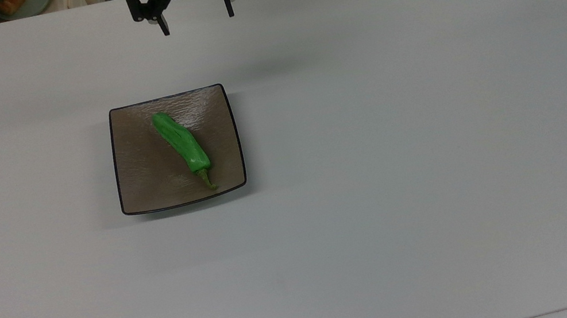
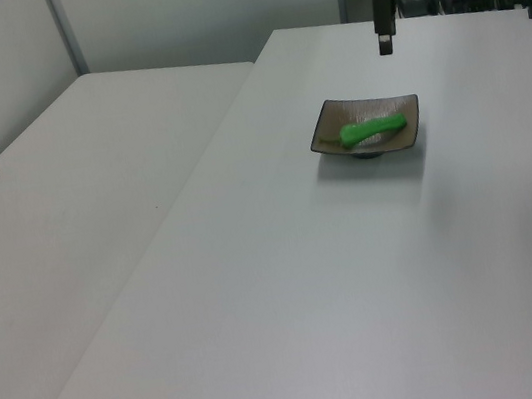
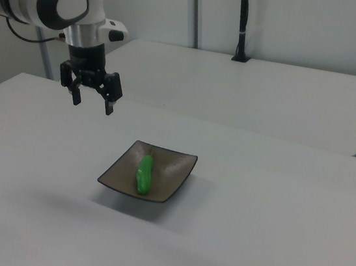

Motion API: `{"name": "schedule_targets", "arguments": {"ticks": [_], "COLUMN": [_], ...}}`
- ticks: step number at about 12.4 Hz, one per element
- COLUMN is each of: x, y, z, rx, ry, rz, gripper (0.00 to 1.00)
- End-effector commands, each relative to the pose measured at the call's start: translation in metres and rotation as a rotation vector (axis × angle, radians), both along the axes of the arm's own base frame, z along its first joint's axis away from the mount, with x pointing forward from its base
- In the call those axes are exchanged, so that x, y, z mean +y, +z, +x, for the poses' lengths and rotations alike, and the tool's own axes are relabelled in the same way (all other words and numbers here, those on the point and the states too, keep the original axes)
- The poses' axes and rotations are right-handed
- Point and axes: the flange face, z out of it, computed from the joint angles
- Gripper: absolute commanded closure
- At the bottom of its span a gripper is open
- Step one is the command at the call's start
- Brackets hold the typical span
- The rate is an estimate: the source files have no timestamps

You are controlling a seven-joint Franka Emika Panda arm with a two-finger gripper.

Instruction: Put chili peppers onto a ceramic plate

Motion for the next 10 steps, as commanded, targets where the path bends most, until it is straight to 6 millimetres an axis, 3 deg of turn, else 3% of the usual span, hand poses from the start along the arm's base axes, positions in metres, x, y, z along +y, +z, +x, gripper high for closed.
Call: {"name": "schedule_targets", "arguments": {"ticks": [1,10], "x": [0.0049,0.0127], "y": [-0.0073,-0.0112], "z": [-0.0245,-0.0235], "rx": [0.014,-0.002], "ry": [0.015,-0.043], "rz": [-0.083,-0.104], "gripper": [0.0,0.0]}}
